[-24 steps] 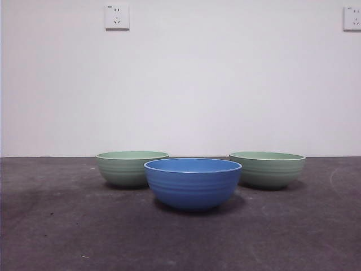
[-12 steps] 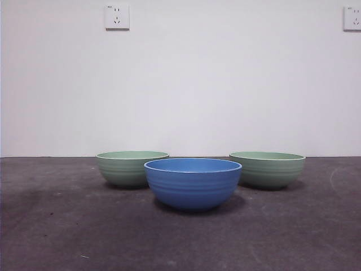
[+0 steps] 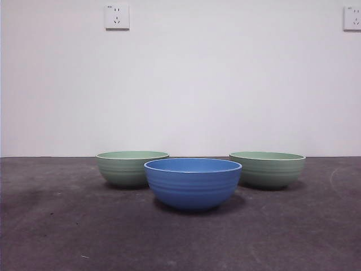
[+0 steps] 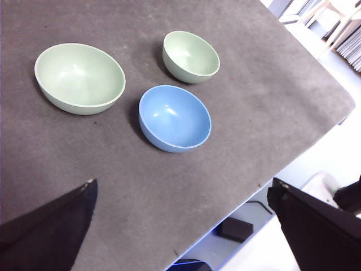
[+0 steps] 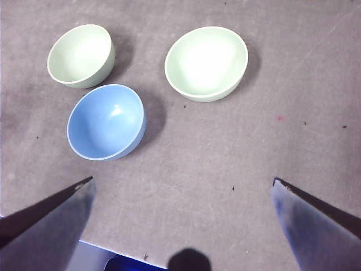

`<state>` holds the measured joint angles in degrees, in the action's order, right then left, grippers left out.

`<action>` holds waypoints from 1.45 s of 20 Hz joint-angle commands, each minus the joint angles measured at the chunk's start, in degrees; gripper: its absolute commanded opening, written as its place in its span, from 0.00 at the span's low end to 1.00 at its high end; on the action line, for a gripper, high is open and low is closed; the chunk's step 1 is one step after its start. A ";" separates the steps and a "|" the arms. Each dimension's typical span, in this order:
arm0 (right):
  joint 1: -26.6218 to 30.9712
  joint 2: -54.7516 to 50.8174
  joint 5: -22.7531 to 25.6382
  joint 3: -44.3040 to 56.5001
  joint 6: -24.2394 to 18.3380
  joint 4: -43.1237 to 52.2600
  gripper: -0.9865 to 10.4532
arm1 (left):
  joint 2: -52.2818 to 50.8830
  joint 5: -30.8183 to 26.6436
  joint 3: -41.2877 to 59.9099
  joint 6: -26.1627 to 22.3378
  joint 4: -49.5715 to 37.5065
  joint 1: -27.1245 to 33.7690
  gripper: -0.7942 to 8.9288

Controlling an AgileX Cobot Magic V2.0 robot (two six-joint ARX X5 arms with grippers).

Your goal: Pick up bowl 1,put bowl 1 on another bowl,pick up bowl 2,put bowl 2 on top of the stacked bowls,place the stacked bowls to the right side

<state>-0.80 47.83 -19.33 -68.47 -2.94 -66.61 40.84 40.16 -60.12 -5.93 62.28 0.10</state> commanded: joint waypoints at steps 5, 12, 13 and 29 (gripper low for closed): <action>-0.20 6.64 0.42 -0.09 2.32 3.34 0.61 | 0.66 0.39 -0.15 -0.11 -1.25 -0.13 0.77; -1.11 24.94 1.92 -0.09 5.35 17.38 0.61 | 0.66 0.39 -0.15 -0.11 -1.22 -0.13 0.77; -1.22 27.47 1.88 -0.09 6.08 19.28 0.61 | 0.66 0.39 -0.15 -0.11 -1.22 -0.13 0.77; -4.33 55.63 8.26 -0.09 13.25 42.69 0.45 | 0.66 0.42 -0.15 -0.11 -0.85 -0.13 0.77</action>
<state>-4.97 103.11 -11.31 -68.58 9.67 -24.21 41.56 40.21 -60.12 -5.98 61.45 0.10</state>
